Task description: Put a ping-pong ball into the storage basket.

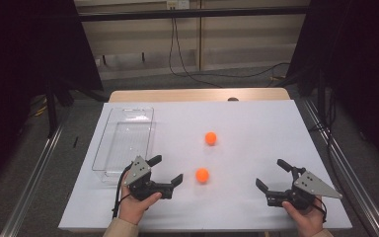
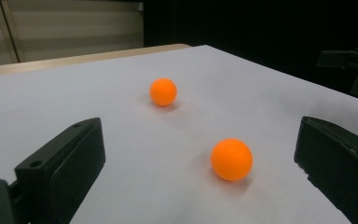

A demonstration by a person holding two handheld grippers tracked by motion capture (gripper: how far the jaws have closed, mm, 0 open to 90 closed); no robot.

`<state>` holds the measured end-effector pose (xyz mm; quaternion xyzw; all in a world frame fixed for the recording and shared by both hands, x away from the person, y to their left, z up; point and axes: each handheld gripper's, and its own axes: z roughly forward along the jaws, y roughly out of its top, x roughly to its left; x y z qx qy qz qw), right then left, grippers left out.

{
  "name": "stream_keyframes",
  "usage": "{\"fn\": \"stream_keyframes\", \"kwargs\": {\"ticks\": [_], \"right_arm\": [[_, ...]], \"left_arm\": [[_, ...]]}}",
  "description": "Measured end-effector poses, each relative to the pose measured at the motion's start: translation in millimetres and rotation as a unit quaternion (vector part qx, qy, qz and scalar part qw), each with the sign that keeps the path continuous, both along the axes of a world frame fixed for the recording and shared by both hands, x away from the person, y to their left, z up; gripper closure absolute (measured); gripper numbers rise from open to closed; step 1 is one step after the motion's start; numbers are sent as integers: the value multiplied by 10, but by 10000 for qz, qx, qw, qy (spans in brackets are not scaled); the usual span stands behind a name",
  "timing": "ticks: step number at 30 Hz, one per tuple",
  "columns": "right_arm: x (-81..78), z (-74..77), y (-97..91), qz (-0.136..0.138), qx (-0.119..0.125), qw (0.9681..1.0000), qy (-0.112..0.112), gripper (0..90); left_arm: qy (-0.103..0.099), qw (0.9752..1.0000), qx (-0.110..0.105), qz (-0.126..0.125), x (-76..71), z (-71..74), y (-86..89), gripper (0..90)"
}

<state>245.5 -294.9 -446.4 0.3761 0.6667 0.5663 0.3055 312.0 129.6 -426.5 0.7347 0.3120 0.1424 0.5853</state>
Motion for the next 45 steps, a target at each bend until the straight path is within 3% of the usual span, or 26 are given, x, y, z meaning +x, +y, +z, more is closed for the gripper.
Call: {"fn": "stream_keyframes", "kwargs": {"ticks": [45], "right_arm": [[15, 13, 32, 68, 50, 10000, -35, 28]], "left_arm": [[265, 9986, 380, -261, 99, -85, -328, 22]]}}
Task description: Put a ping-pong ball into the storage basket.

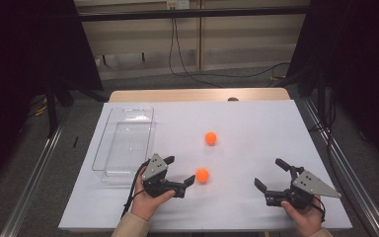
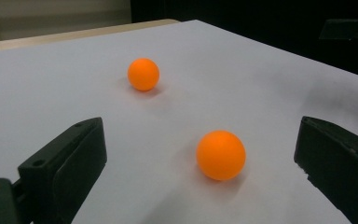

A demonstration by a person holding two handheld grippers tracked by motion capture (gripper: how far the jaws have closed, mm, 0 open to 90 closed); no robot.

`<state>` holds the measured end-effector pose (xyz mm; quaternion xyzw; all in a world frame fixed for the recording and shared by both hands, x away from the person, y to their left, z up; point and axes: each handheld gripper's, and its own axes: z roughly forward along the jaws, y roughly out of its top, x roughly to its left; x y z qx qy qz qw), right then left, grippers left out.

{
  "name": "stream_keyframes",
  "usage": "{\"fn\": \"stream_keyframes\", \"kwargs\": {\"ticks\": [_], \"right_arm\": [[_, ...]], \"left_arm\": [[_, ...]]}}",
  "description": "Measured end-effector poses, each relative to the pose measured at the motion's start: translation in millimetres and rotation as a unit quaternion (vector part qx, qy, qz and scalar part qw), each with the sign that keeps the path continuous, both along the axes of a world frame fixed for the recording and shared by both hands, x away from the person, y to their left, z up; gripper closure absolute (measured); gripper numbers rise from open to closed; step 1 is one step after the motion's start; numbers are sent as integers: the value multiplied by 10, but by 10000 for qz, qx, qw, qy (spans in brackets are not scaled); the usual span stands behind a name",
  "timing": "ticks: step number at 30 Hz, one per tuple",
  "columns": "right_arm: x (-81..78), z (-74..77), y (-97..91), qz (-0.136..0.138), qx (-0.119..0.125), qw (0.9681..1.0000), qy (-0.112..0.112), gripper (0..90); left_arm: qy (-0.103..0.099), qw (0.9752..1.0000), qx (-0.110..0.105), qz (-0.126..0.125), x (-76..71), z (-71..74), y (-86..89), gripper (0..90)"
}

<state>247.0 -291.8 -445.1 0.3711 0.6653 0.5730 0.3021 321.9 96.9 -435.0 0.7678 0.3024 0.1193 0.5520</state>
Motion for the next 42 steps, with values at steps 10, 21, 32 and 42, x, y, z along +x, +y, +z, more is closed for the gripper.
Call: {"fn": "stream_keyframes", "kwargs": {"ticks": [10, 21, 32, 42], "right_arm": [[1, 1, 0, -9, -5, 10000, -4, 29], [0, 4, -5, -14, -1, 10000, -12, 28], [-1, 5, -12, -20, 31, 10000, -7, 28], [5, -1, -15, -51, 84, 9999, 49, 21]], "left_arm": [[24, 10000, 45, -41, 18, -15, -59, 23], [36, 9999, 110, -65, 43, -26, -107, 24], [76, 9998, 153, -114, 50, -35, -164, 24], [139, 9996, 192, -144, 71, -47, -199, 24]]}}
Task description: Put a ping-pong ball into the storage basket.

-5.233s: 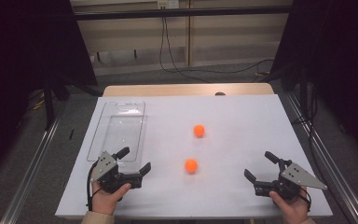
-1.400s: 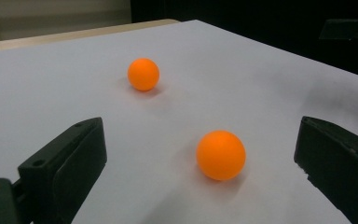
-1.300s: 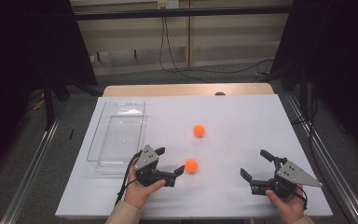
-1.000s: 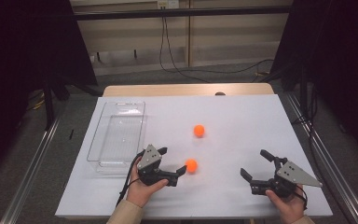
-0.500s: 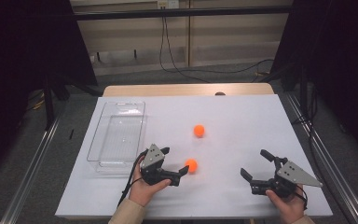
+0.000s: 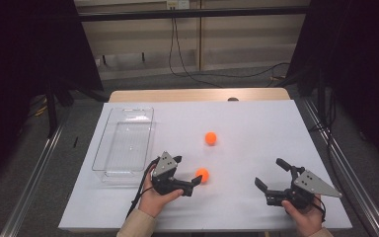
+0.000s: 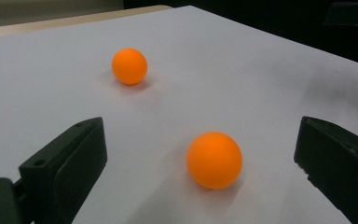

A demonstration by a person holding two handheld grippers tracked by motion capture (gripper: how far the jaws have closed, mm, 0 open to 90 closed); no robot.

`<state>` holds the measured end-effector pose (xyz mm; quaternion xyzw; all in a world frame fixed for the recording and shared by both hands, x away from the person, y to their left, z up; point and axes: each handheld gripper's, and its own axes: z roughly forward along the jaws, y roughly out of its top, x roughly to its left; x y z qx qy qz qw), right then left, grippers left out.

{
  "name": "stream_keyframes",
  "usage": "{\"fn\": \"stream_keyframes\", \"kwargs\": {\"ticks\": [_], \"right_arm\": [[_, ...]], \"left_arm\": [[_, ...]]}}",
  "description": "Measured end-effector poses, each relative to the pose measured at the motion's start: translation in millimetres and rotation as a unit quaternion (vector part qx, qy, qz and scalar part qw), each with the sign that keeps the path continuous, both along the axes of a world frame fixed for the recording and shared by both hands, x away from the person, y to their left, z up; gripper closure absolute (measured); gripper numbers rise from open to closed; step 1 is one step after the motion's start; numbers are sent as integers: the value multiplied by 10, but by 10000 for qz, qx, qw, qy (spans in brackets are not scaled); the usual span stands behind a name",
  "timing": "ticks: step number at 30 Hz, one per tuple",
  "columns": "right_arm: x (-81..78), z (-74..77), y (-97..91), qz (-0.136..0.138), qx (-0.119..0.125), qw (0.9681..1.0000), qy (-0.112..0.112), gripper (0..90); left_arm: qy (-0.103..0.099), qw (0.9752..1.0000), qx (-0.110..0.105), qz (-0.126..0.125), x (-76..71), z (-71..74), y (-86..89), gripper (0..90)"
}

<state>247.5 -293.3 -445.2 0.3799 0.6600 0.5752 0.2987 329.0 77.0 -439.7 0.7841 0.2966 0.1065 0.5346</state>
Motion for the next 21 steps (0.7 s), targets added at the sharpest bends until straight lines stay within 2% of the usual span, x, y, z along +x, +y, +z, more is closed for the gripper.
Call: {"fn": "stream_keyframes", "kwargs": {"ticks": [16, 21], "right_arm": [[2, -5, -6, -5, 69, 10000, 36, 19], [1, -3, -9, -6, 66, 10000, 22, 19]], "left_arm": [[82, 9999, 81, -27, 42, -15, -79, 20], [150, 9997, 169, -25, 57, -24, -99, 20]]}}
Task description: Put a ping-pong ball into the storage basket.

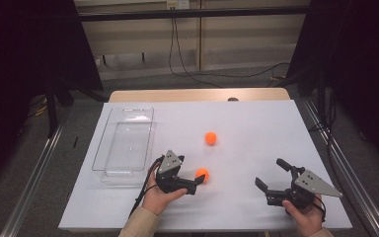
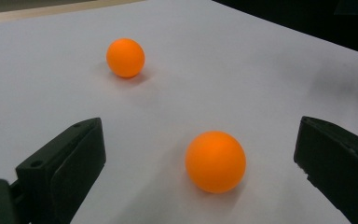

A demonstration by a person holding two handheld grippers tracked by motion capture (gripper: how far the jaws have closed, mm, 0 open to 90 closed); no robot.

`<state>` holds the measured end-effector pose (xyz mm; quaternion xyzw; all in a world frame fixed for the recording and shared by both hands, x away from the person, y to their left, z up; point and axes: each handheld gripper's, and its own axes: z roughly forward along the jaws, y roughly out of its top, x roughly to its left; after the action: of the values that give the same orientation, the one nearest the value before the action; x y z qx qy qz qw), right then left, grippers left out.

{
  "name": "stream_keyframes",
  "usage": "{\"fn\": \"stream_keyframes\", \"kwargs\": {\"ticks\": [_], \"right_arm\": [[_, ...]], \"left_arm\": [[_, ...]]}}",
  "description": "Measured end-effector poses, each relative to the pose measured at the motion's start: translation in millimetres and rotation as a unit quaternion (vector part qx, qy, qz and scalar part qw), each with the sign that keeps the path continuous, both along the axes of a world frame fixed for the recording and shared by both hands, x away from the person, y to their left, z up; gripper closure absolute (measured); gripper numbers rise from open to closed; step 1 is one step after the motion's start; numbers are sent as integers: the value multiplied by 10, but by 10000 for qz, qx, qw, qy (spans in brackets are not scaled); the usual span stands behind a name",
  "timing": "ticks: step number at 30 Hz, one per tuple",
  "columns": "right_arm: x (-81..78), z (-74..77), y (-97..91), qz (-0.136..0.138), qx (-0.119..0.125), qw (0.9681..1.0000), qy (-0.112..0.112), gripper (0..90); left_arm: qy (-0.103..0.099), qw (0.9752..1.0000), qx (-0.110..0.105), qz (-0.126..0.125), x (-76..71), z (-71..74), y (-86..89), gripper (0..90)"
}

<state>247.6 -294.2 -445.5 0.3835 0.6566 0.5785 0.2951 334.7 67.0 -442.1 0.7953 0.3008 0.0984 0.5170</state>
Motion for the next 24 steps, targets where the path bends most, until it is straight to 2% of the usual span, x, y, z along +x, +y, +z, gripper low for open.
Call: {"fn": "stream_keyframes", "kwargs": {"ticks": [24], "right_arm": [[-1, 2, 0, 21, -11, 10000, -15, 21]], "left_arm": [[196, 9996, 181, -24, 60, -55, -78, 23]]}}
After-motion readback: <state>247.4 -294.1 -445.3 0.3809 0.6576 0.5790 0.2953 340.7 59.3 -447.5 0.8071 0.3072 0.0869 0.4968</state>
